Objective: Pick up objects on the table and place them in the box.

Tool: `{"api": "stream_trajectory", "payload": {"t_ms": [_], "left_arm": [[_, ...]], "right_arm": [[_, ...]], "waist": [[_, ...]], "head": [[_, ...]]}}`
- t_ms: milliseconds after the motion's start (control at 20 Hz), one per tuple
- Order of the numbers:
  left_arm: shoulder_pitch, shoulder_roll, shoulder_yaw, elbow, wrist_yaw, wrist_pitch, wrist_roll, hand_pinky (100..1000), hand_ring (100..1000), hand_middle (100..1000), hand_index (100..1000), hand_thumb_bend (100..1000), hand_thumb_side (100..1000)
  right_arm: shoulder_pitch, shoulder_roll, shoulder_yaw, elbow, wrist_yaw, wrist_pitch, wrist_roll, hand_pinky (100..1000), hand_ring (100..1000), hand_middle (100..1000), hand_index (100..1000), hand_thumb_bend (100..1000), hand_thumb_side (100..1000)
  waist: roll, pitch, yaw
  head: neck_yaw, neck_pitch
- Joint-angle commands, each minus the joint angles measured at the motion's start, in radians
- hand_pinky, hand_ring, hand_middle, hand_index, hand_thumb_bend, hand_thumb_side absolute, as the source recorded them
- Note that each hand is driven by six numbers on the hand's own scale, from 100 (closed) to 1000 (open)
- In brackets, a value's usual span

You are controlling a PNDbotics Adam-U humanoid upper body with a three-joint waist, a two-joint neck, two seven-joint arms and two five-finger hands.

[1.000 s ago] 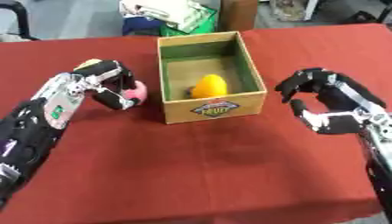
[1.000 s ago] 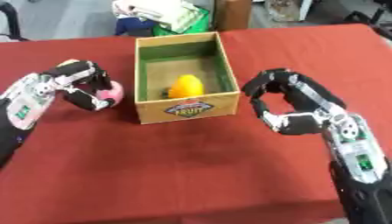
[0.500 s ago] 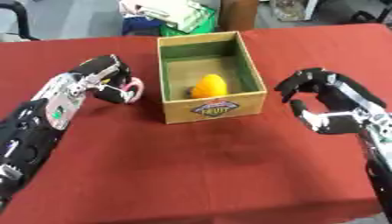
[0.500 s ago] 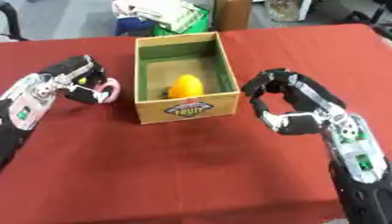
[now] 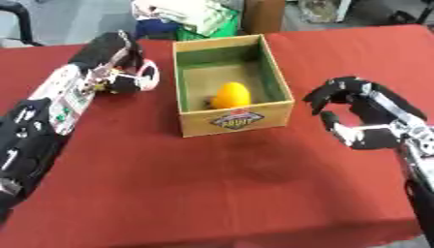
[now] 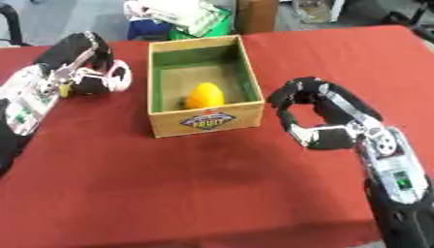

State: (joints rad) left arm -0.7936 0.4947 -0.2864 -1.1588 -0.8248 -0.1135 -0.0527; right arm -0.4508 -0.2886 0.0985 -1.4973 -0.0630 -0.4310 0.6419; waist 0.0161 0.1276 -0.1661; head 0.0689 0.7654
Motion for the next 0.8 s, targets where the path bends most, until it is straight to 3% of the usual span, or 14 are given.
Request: {"api": "stream_trajectory", "payload": {"t_ms": [50,250,300,350,800], "left_arm": [[-0.034,0.037,0.016,-0.043,0.008,0.003,0.013,586,364,282,411,147,199],[-0.069,0.030,0.011,-0.071,0.050,0.007,0.014,585,362,279,405,128,190],[-0.081,0.025,0.008,-0.077,0.060,0.006,0.012,586,363,287,405,127,250],[-0.094,0.018,0.002,-0.081,0.068,0.004,0.009,586,364,295,406,130,187],[-0.158,-0.080,-0.065,-0.041,0.098,-0.092,-0.103,627,435,388,494,178,204]], "right_arm": [[-0.012,-0.014,-0.008,-0.010,0.001,0.001,0.001,577,743,578,705,100,205],[-0.012,-0.013,-0.005,-0.009,0.000,0.001,0.004,578,743,578,705,100,205],[-0.013,-0.012,-0.003,-0.009,0.000,0.001,0.006,578,743,578,705,100,206],[-0.013,-0.010,0.000,-0.009,-0.001,0.001,0.009,578,743,579,705,100,206],[-0.022,0.002,0.019,-0.005,-0.004,-0.003,0.033,578,744,579,704,100,208]], "waist": [[-0.001,-0.018,0.000],[0.000,-0.021,-0.002],[-0.001,-0.021,-0.003],[-0.001,-0.022,-0.004],[0.000,-0.021,-0.025]], "head": [[-0.001,0.005],[0.001,0.005],[0.003,0.005],[0.005,0.005],[0.023,0.005]]}}
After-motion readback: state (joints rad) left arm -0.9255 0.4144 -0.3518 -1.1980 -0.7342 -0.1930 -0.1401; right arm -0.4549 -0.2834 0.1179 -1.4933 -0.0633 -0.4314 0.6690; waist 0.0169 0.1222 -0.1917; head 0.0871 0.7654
